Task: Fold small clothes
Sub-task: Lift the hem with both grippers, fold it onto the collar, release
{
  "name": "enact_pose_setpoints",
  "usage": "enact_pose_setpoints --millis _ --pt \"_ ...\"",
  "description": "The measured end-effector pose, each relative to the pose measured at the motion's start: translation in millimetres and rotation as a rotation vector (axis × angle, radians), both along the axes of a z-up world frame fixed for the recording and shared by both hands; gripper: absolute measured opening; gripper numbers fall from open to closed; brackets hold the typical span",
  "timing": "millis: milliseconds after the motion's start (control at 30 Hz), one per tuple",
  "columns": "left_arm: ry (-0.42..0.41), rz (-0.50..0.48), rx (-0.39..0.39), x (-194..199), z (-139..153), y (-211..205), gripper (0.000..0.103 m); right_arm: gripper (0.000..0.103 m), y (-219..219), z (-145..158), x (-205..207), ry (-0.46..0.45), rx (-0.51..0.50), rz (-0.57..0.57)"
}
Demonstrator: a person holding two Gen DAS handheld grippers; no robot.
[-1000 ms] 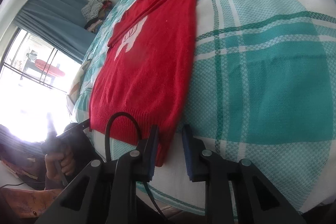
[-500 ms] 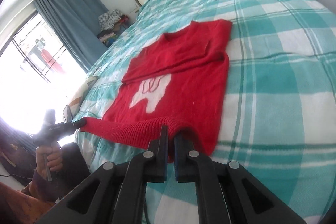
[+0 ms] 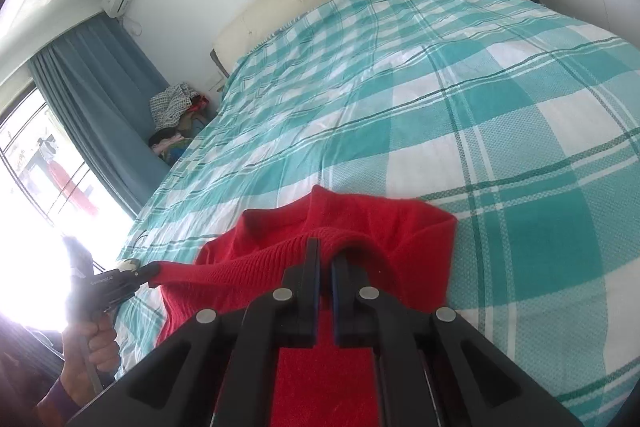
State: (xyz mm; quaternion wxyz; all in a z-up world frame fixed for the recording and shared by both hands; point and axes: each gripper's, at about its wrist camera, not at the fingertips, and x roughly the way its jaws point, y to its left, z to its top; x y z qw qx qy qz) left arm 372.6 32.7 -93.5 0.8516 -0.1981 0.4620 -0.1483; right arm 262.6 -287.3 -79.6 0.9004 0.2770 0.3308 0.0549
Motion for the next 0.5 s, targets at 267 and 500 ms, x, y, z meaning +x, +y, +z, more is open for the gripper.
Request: enact_pose_setpoints --millis 267,500 --pt "-0.029 0.140 0.028 28 3 19 0.083 0.029 -22 -25 23 0.007 0.029 -0.091" --pt "-0.101 0.029 0.127 -19 21 21 0.083 0.037 1 11 -2 -0.031 -0.164 0.028"
